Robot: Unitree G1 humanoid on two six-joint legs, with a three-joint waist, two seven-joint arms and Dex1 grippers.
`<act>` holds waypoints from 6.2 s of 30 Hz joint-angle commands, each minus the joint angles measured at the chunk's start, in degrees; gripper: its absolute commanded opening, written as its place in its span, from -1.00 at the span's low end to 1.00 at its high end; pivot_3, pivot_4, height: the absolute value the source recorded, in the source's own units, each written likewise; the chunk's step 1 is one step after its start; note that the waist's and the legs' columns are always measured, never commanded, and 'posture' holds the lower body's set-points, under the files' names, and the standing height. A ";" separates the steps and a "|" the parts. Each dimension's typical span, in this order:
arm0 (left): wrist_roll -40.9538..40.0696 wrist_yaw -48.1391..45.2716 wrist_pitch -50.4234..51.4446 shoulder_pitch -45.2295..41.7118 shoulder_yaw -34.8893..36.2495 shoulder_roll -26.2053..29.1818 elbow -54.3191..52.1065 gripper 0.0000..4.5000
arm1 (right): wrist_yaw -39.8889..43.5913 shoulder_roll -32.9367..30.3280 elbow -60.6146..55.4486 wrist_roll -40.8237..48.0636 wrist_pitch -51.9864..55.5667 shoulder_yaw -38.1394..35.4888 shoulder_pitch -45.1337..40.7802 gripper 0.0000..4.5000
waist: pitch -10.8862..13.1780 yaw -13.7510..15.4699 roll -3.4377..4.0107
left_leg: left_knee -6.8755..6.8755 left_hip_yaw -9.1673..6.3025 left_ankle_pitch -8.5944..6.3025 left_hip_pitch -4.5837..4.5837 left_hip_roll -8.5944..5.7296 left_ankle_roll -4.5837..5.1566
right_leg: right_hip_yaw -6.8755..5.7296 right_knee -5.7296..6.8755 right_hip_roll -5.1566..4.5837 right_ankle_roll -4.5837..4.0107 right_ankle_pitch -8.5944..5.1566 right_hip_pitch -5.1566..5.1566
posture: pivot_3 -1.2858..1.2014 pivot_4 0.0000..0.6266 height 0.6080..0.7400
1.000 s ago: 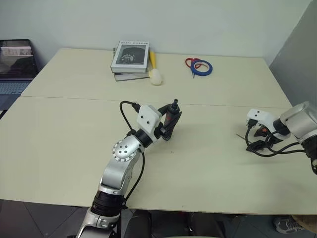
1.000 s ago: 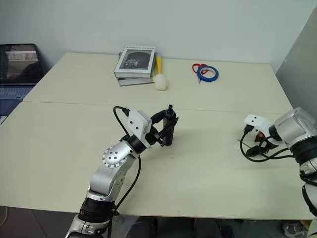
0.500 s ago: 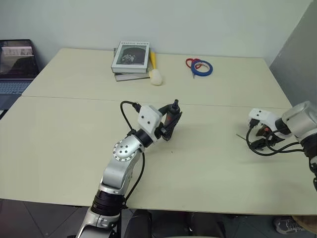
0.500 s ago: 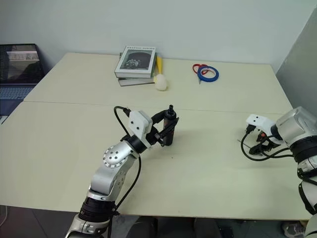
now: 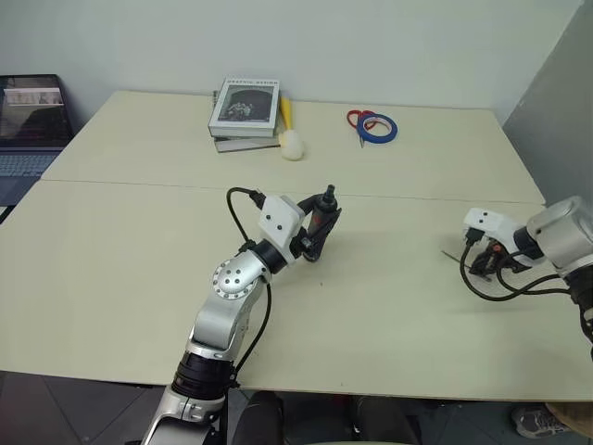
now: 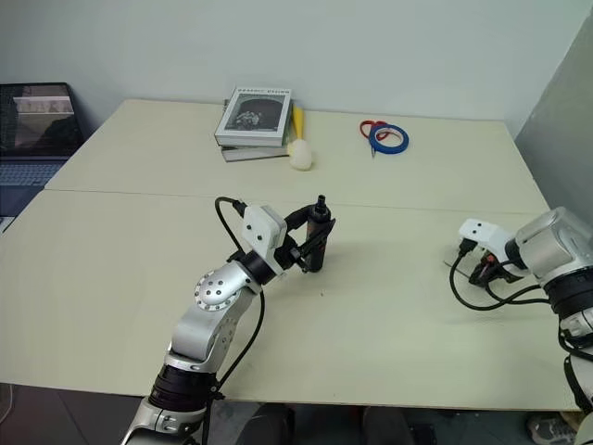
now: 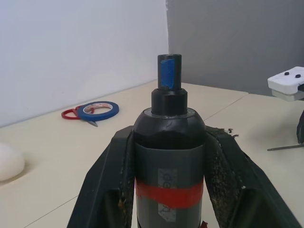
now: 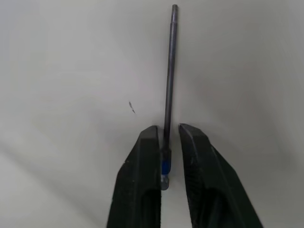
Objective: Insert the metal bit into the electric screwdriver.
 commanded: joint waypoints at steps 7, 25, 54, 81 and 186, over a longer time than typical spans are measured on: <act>0.28 -0.09 0.02 -0.47 -0.07 0.32 -0.51 -0.27 | 1.21 0.59 -3.91 3.54 2.75 -4.14 0.20 -1.00 | 0.01 -0.11 0.02 | -0.01 -0.01 0.00 0.00 0.00 0.00 | -0.01 0.00 0.00 0.00 0.00 -0.02 | 0.03 -0.52 1.00; -8.12 -2.61 7.37 -8.97 2.40 -2.07 -1.92 -0.27 | -19.75 21.10 -35.57 37.44 5.89 -43.73 5.85 -1.00 | 0.10 0.02 0.13 | -0.06 -0.13 0.00 -0.21 -0.03 0.00 | -0.04 -0.01 0.02 -0.01 0.00 -0.13 | 0.03 -0.52 1.00; -6.11 -7.04 6.24 -6.75 -1.90 -2.75 0.11 -0.27 | -33.55 26.85 -43.97 58.44 5.53 -43.50 7.15 -1.00 | 0.10 -0.13 0.16 | -0.12 -0.13 0.00 -0.18 -0.02 0.01 | -0.04 -0.02 0.04 -0.07 -0.04 -0.14 | 0.03 -0.52 1.00; -10.50 -19.00 8.27 -9.50 -2.30 1.44 1.36 -0.27 | -25.53 23.68 -37.31 63.40 2.77 -38.28 5.76 -1.00 | 0.12 -0.15 0.17 | -0.14 -0.13 -0.01 -0.20 -0.01 0.02 | -0.05 -0.05 0.05 -0.08 -0.06 -0.16 | 0.03 -0.52 1.00; -11.18 -22.98 6.70 -7.55 -0.87 8.14 3.64 -0.27 | -7.46 25.62 -27.26 52.16 -13.26 -29.01 6.28 -1.00 | 0.12 -1.48 0.19 | -0.16 -0.13 -0.01 -0.14 0.03 0.02 | -0.05 -0.03 0.09 -0.08 -0.07 -0.17 | 0.03 -0.52 1.00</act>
